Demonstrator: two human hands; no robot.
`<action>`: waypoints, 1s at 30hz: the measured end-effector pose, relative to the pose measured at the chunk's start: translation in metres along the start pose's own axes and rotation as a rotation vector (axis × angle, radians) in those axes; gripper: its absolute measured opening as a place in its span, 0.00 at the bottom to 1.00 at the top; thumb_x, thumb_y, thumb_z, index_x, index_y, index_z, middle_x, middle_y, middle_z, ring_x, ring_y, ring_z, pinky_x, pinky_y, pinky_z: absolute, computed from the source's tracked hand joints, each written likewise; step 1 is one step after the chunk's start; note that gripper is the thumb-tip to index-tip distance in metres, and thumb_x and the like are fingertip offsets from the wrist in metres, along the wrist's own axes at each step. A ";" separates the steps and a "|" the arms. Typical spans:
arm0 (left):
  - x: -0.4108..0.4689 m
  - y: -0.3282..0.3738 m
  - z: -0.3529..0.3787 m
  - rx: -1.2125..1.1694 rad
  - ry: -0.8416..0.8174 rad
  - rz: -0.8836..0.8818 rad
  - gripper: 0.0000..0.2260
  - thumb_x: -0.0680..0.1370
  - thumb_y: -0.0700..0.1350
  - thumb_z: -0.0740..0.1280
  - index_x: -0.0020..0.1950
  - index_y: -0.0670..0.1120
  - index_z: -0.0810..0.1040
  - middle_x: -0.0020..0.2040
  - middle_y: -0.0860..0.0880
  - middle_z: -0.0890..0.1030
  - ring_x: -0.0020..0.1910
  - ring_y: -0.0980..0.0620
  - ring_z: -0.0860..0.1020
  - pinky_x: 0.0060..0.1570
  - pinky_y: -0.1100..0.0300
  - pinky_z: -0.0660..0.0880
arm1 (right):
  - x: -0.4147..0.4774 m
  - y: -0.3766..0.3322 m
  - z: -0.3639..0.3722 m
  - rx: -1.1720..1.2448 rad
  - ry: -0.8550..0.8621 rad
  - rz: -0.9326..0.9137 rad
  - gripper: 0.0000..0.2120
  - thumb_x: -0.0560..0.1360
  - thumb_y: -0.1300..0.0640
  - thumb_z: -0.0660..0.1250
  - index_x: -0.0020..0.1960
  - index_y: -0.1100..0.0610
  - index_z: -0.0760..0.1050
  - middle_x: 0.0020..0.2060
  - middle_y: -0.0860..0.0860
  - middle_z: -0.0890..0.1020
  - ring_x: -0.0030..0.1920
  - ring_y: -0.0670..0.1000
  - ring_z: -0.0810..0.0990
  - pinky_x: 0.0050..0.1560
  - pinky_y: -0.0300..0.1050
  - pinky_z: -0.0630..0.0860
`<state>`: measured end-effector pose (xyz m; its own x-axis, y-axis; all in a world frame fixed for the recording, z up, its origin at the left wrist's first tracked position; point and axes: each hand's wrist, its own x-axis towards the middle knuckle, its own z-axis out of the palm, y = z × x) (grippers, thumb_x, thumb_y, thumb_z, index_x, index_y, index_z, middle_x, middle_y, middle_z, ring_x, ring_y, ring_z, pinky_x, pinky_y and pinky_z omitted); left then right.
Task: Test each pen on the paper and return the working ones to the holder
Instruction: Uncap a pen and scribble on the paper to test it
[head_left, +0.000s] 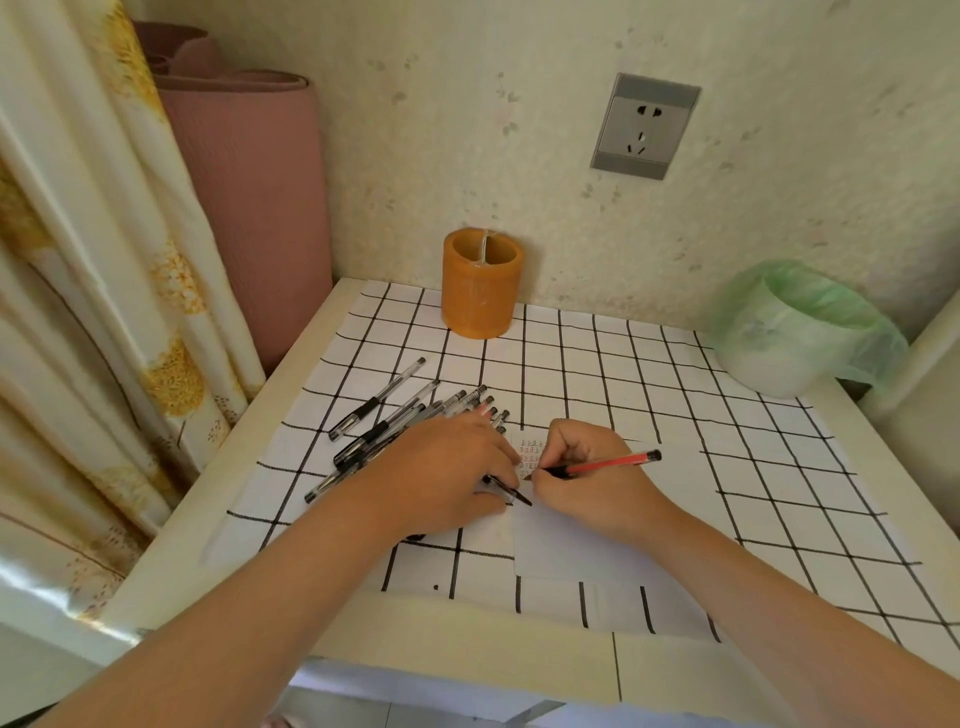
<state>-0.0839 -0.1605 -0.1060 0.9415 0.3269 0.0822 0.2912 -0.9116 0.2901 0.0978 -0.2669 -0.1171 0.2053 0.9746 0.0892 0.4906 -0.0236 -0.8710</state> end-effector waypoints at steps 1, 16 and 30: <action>0.000 0.000 0.000 -0.004 -0.001 -0.005 0.12 0.78 0.57 0.67 0.60 0.60 0.82 0.67 0.63 0.76 0.71 0.61 0.64 0.68 0.62 0.61 | 0.000 0.000 0.001 -0.021 -0.012 -0.010 0.10 0.68 0.70 0.70 0.34 0.60 0.72 0.30 0.53 0.76 0.28 0.44 0.71 0.28 0.39 0.67; 0.001 0.002 -0.005 -0.030 -0.056 -0.052 0.09 0.78 0.57 0.68 0.57 0.63 0.83 0.65 0.65 0.76 0.70 0.62 0.63 0.65 0.63 0.63 | 0.001 0.003 0.001 -0.024 -0.038 0.000 0.08 0.69 0.69 0.71 0.35 0.63 0.73 0.30 0.54 0.77 0.28 0.43 0.69 0.28 0.38 0.66; 0.003 0.005 -0.006 -0.052 -0.055 -0.098 0.08 0.77 0.56 0.69 0.55 0.62 0.84 0.64 0.65 0.77 0.69 0.62 0.63 0.64 0.63 0.64 | 0.000 0.005 0.003 -0.072 -0.010 0.016 0.10 0.68 0.67 0.71 0.34 0.59 0.71 0.28 0.50 0.74 0.28 0.44 0.68 0.27 0.39 0.64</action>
<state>-0.0803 -0.1630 -0.0987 0.9173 0.3981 -0.0009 0.3742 -0.8614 0.3434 0.0984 -0.2661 -0.1229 0.2054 0.9761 0.0709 0.5474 -0.0545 -0.8351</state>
